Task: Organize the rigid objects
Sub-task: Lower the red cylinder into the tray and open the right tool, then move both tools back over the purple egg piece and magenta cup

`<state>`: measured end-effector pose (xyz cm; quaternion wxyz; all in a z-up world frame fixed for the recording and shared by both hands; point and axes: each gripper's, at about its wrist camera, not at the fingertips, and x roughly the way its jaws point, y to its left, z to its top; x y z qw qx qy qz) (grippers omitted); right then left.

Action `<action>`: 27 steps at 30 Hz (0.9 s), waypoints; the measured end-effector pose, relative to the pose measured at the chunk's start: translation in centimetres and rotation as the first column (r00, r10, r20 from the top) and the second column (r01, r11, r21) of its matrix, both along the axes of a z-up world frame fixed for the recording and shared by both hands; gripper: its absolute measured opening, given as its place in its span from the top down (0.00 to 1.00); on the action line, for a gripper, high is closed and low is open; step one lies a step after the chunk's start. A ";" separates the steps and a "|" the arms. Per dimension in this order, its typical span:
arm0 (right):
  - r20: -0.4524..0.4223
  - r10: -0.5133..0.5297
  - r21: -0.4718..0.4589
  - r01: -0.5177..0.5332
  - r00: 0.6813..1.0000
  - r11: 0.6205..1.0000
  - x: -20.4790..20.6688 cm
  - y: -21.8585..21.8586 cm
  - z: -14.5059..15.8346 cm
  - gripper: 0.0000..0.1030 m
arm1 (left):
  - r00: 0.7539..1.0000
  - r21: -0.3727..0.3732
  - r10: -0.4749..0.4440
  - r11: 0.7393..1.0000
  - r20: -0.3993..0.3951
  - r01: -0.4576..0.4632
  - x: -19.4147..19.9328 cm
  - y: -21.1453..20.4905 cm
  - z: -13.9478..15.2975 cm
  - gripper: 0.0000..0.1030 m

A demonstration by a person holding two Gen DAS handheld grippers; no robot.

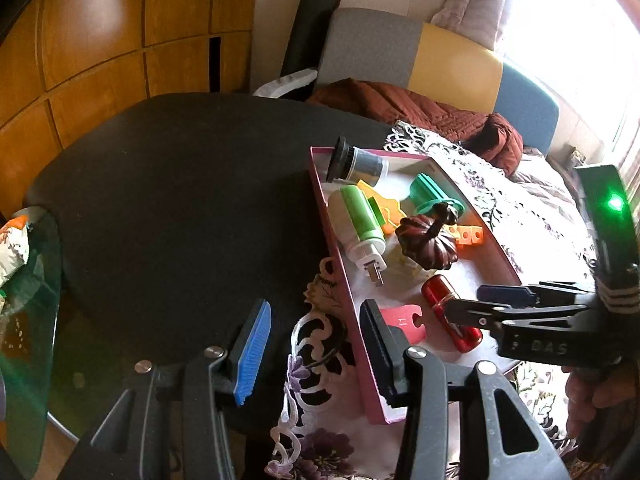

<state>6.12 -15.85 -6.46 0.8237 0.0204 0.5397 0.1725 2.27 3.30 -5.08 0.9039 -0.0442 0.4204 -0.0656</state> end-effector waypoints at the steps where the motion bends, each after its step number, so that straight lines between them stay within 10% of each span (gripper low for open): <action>1: 0.013 -0.003 0.002 0.003 1.000 1.000 -0.2 -0.1 0.3 0.42 | 1.000 0.001 0.003 1.000 0.002 -0.003 0.0 0.0 0.1 0.55; 27: 0.280 -0.162 -0.063 0.186 0.946 0.981 -4.1 -4.7 4.8 0.25 | 0.996 0.046 -0.064 0.997 0.058 0.061 -1.3 -2.6 1.9 0.55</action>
